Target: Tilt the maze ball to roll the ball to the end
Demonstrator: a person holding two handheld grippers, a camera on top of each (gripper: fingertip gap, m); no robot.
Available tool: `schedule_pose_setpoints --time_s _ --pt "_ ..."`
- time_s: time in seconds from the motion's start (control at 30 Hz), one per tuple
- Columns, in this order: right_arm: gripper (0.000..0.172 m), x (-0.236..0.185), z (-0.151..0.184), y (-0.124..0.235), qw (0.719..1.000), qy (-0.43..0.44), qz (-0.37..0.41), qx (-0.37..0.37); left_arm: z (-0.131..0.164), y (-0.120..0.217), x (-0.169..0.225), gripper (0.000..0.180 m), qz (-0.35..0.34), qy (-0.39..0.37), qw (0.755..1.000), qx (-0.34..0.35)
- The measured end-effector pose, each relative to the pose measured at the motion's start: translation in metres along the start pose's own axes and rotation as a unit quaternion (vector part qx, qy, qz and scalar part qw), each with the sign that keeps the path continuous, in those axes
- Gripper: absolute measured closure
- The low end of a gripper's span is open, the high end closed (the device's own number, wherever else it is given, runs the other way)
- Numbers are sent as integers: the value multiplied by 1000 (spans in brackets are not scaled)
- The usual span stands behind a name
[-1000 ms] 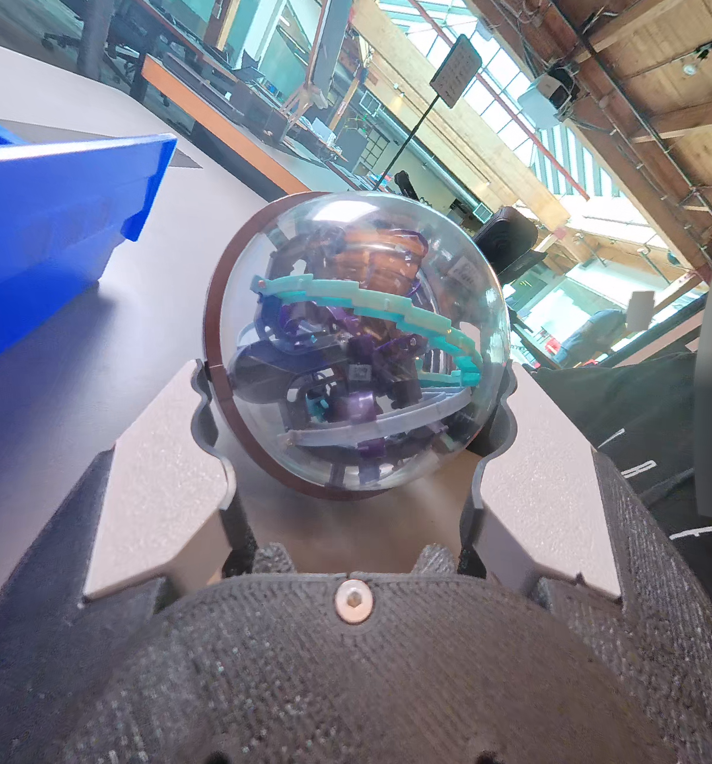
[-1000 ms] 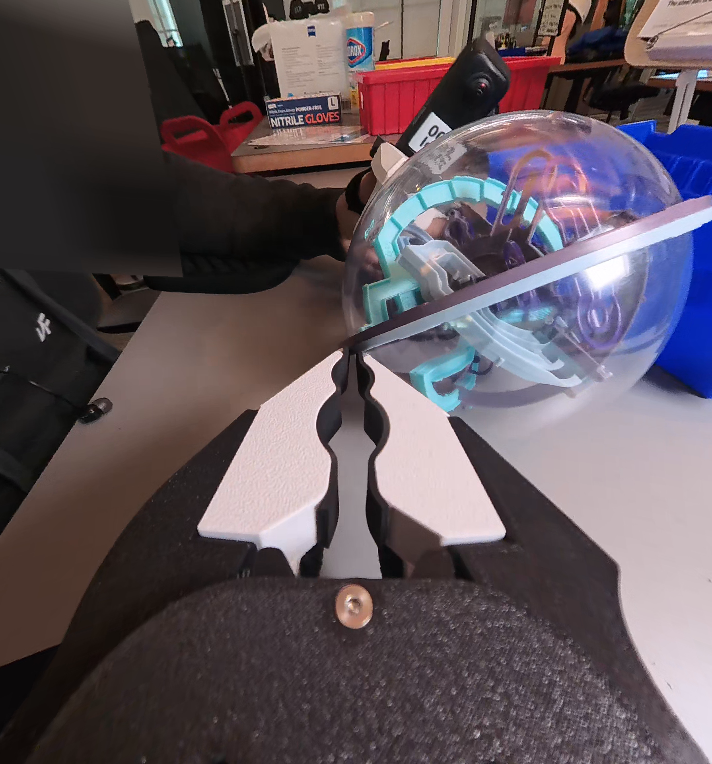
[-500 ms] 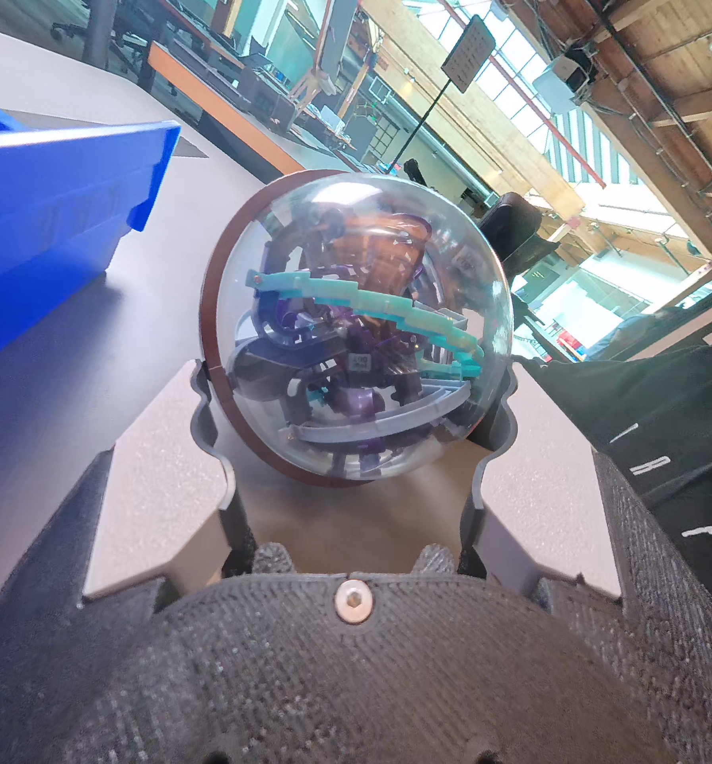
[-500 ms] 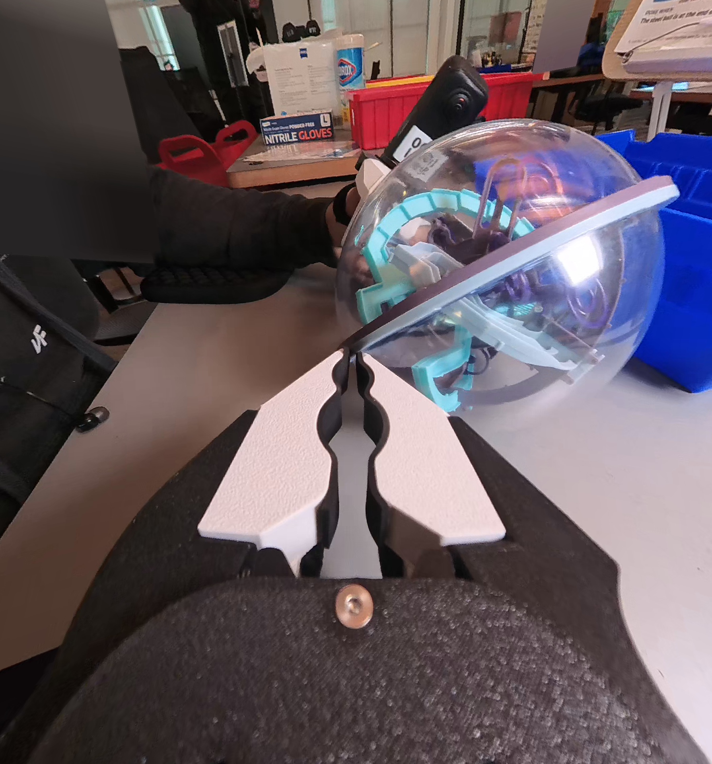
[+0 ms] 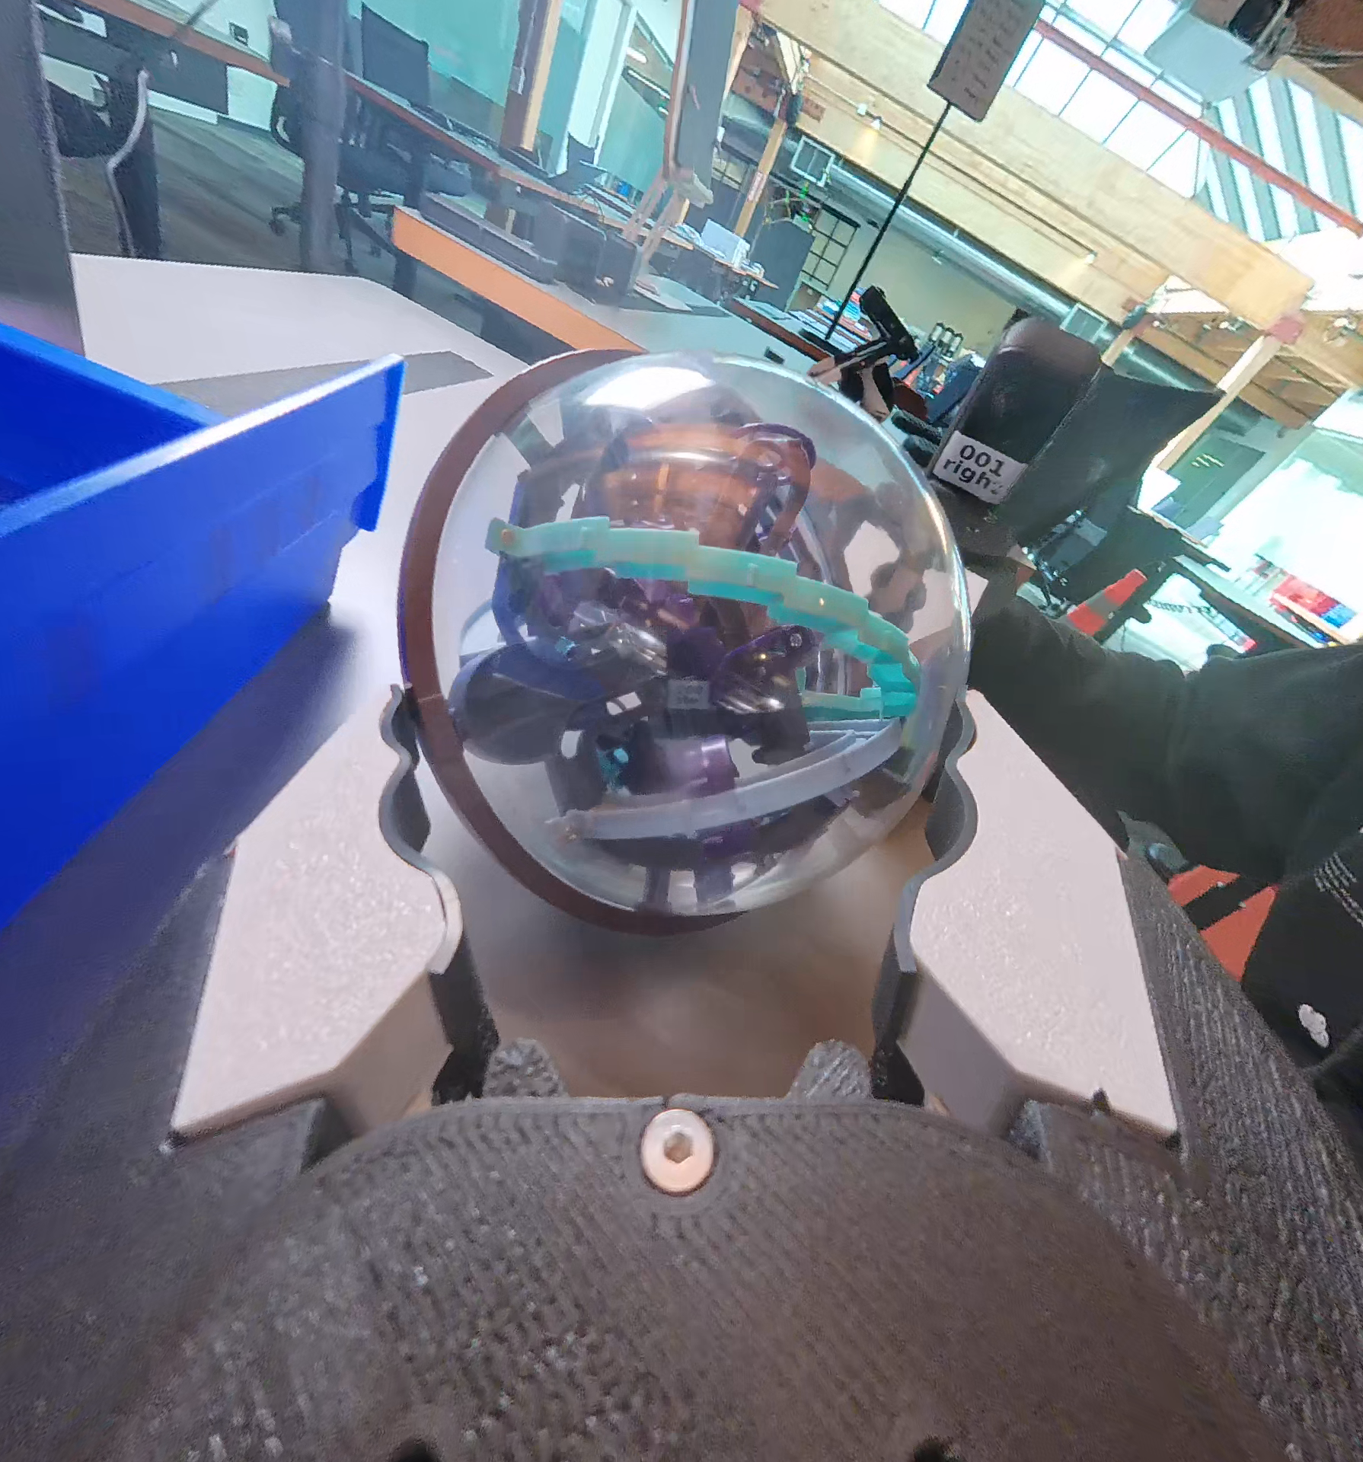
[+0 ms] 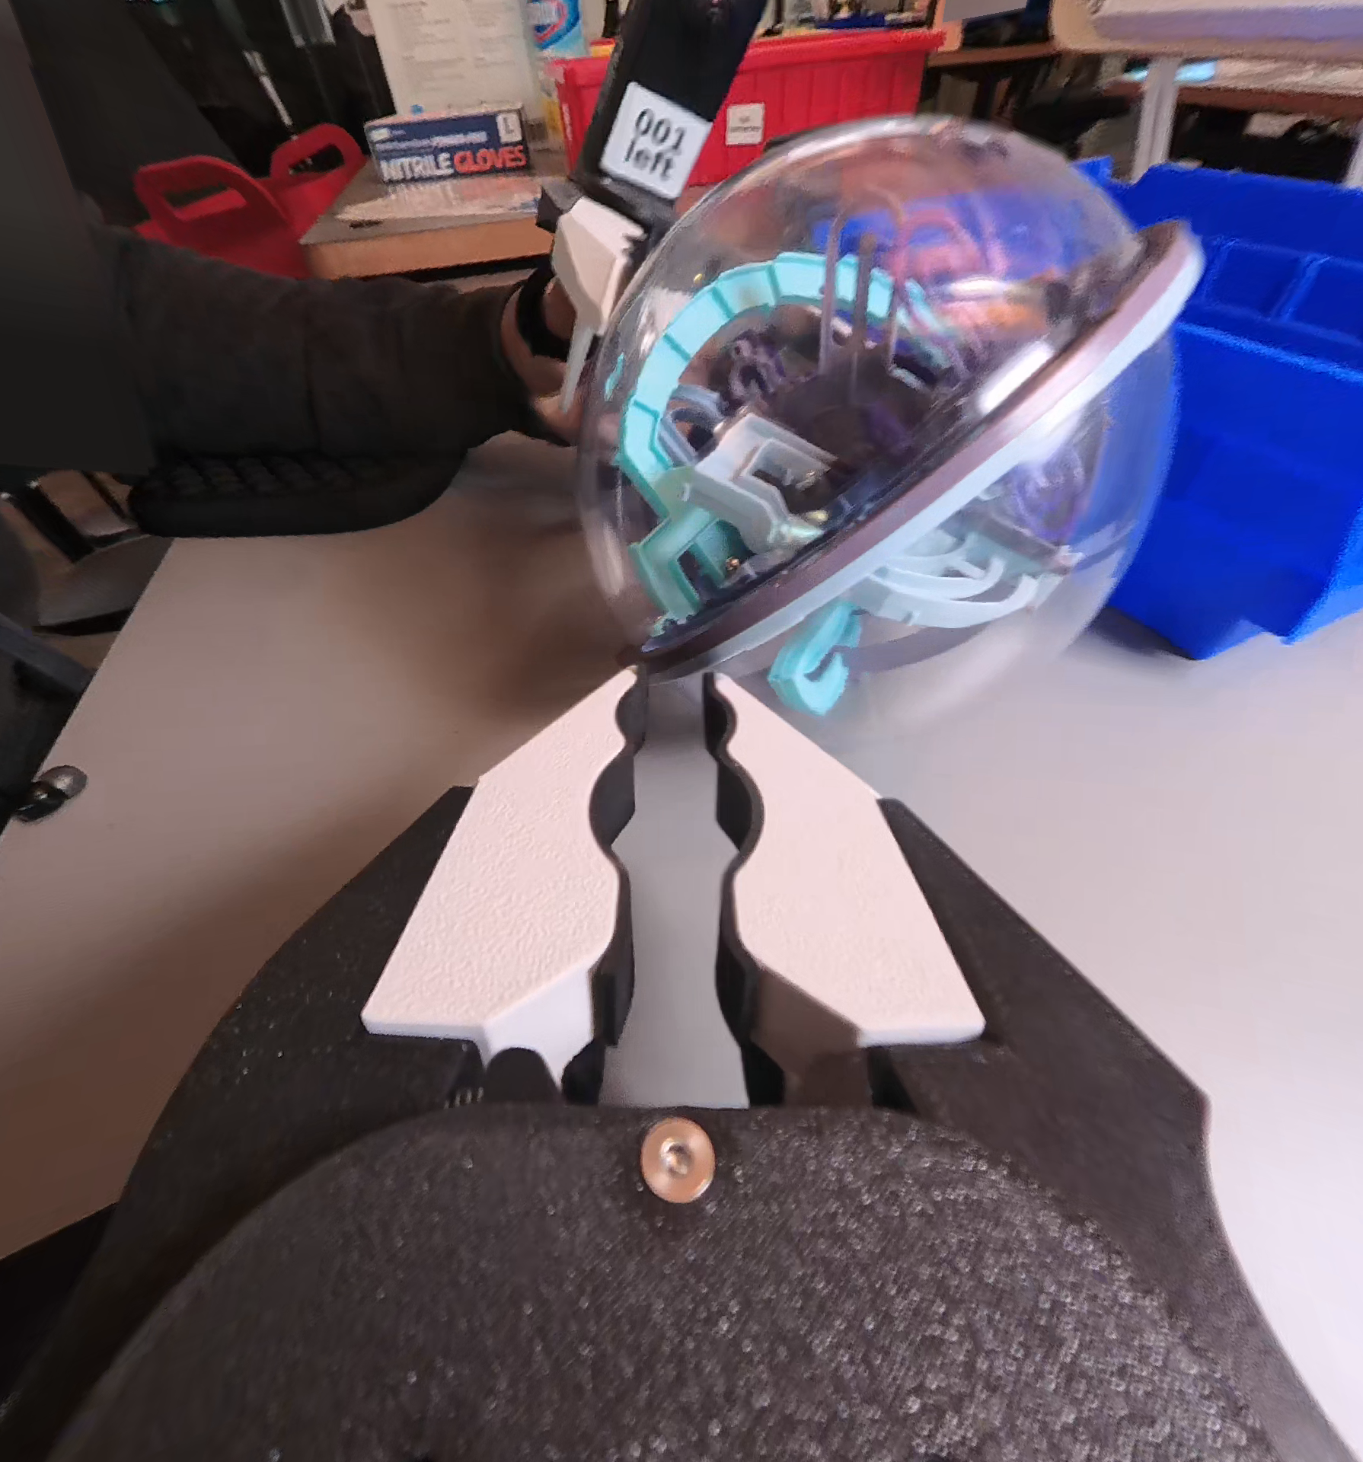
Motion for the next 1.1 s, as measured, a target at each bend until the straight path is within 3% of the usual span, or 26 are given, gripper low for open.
schedule_pose_setpoints --time_s 0.03,0.1,0.13,0.23,0.4,0.67,0.8,0.97,1.1 --pt "151 4 -4 5 1000 -1 17 10 -1 1 -1 52 -6 2 1000 4" --pt "100 16 -14 17 996 0 72 43 -3 2 -2 55 -9 -3 1000 8" --pt "83 21 -19 22 994 6 94 62 -4 1 -1 55 -9 -6 1000 10" --pt "63 28 -29 25 987 28 124 99 -8 -7 5 56 -10 -25 999 24" --pt "59 32 -19 10 991 1 94 93 -1 -9 21 41 22 -96 995 15" --pt "68 41 -13 14 985 -100 67 123 16 -33 16 35 -91 -229 969 -32" --pt "69 38 -9 10 984 -132 46 108 12 -26 18 36 -75 -207 975 -36" --pt "78 21 7 -4 995 -96 4 3 5 -11 20 36 -15 -111 993 -40" --pt "61 17 4 -4 999 -24 35 -32 5 -3 15 37 -2 -84 996 -41"
Point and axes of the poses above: each gripper's, where its closed fingertips meet, y back along the fingers, z out of its underside, x = y × z across the jaws, the point moved 6 cm from there along y, back along the fingers, and after that the axes turned 11 degrees about -z, right-handed, at the moved point
